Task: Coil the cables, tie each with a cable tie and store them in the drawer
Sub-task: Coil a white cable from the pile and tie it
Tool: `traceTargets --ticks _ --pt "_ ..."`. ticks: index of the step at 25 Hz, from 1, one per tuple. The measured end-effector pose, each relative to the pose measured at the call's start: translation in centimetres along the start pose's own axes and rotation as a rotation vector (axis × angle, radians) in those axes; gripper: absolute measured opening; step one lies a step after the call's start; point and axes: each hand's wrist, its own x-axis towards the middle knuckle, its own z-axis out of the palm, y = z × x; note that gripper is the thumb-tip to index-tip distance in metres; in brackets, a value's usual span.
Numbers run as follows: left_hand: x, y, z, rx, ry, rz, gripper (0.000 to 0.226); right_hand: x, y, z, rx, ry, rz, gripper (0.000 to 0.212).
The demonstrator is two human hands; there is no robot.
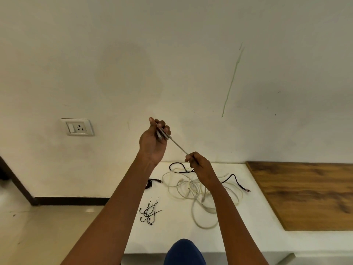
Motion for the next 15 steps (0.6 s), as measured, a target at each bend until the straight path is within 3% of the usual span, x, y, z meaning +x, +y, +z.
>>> traceTargets --ticks 3,6,10,15 --pt "1.1 0.6 -0.3 0.146 0.139 0.118 0.024 -0.3 0.1 -0.1 -0.053 -0.057 0.004 0.018" --pt "1.2 -0.4 -1.2 0.502 0.222 0.17 0.022 -0.5 -1.1 -0.1 -0.088 -0.116 -0.077 0.021" --pt "0.3 -2.6 -3.1 0.878 0.19 0.126 0.019 -0.1 -2.3 0.0 -0.14 -0.108 -0.148 0.024" --pt "-1.1 -4.6 -4.4 1.12 0.064 0.007 0.022 0.4 -2.6 -0.1 -0.172 -0.002 -0.21 0.021"
